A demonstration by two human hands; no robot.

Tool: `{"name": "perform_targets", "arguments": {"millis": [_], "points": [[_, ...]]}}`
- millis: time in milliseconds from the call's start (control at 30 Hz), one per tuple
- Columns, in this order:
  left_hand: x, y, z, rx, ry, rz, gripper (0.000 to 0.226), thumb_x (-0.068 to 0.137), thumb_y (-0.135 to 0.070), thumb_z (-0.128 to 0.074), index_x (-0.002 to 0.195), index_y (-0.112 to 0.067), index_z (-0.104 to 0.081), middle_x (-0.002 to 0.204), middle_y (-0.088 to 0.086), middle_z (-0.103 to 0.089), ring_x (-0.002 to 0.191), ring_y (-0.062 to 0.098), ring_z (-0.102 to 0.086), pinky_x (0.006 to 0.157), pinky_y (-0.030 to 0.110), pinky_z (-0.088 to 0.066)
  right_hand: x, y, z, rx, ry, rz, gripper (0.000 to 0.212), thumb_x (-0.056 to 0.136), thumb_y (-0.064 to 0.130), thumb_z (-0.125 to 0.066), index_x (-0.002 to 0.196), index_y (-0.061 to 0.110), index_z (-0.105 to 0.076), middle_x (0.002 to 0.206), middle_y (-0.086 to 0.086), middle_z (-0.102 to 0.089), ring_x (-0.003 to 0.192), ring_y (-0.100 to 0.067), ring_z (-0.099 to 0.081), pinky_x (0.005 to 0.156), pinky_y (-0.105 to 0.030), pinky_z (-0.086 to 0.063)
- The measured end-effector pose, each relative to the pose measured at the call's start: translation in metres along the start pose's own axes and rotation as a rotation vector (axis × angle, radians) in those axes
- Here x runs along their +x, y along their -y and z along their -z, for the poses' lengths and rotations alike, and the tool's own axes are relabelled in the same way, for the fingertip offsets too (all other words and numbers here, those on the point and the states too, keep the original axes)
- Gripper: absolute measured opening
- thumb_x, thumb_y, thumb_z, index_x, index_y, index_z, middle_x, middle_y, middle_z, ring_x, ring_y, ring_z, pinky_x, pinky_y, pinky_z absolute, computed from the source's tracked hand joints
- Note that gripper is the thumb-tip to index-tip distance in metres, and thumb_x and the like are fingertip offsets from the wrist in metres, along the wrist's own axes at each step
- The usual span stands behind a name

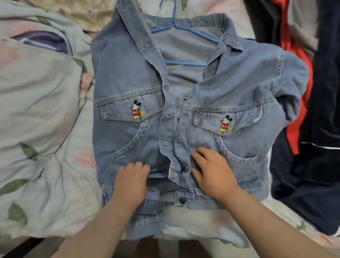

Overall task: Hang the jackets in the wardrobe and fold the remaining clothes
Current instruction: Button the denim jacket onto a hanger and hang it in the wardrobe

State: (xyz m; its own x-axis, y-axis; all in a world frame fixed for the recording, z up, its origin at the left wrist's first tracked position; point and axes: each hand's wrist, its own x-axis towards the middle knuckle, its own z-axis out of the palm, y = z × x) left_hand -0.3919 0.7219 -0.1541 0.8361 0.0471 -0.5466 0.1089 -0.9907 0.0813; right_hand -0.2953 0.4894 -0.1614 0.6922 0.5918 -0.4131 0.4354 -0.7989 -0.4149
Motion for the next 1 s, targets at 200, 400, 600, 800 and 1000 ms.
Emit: {"name": "perform_targets", "arguments": {"millis": [200, 400, 600, 800, 1000], "points": [[-0.015, 0.061, 0.01, 0.187, 0.267, -0.012, 0.015, 0.088, -0.023, -0.048, 0.099, -0.029, -0.056, 0.105, -0.003, -0.061, 0.101, 0.021, -0.063, 0.074, 0.034, -0.038, -0.026, -0.017, 0.001, -0.307, 0.09, -0.098, 0.064, 0.101, 0.045, -0.039, 0.155, 0.014, -0.026, 0.163, -0.008, -0.02, 0.15, -0.028, -0.019, 0.122, -0.044, -0.008], [-0.02, 0.056, 0.021, -0.061, 0.424, 0.008, 0.021, 0.079, -0.046, -0.052, 0.084, -0.026, -0.054, 0.1, -0.001, -0.065, 0.095, 0.024, -0.063, 0.07, 0.032, -0.046, -0.01, 0.042, 0.005, 0.004, -0.036, -0.004, 0.034, 0.083, 0.028, -0.048, 0.108, 0.01, -0.065, 0.112, -0.012, -0.058, 0.101, -0.036, -0.057, 0.087, -0.044, -0.05], [-0.012, -0.013, 0.015, -0.907, 0.157, 0.262, 0.035, 0.075, -0.05, -0.07, 0.096, -0.035, -0.047, 0.096, -0.012, -0.055, 0.086, 0.009, -0.057, 0.068, 0.027, -0.044, -0.022, 0.039, -0.002, 0.238, 0.059, -0.134, 0.036, 0.086, 0.011, -0.064, 0.122, 0.012, -0.063, 0.113, -0.006, -0.05, 0.1, -0.025, -0.054, 0.091, -0.033, -0.047], [0.0, -0.04, 0.008, -1.035, -0.032, 0.14, 0.034, 0.081, 0.0, -0.06, 0.101, -0.028, -0.063, 0.097, -0.013, -0.06, 0.087, 0.0, -0.055, 0.075, 0.002, -0.04, -0.033, 0.025, 0.016, 0.958, -0.025, -0.578, 0.03, 0.087, -0.008, -0.061, 0.085, 0.019, -0.072, 0.089, 0.003, -0.067, 0.084, -0.013, -0.057, 0.072, -0.007, -0.041], [-0.001, -0.042, -0.004, -0.803, 0.092, 0.108, 0.033, 0.093, -0.007, -0.049, 0.12, -0.013, -0.067, 0.121, 0.001, -0.061, 0.114, 0.018, -0.055, 0.101, 0.031, -0.043, -0.018, 0.031, 0.005, 0.114, 0.268, -0.172, 0.022, 0.098, 0.023, -0.048, 0.113, 0.018, -0.064, 0.112, -0.005, -0.058, 0.106, -0.029, -0.055, 0.086, -0.04, -0.049]]}}
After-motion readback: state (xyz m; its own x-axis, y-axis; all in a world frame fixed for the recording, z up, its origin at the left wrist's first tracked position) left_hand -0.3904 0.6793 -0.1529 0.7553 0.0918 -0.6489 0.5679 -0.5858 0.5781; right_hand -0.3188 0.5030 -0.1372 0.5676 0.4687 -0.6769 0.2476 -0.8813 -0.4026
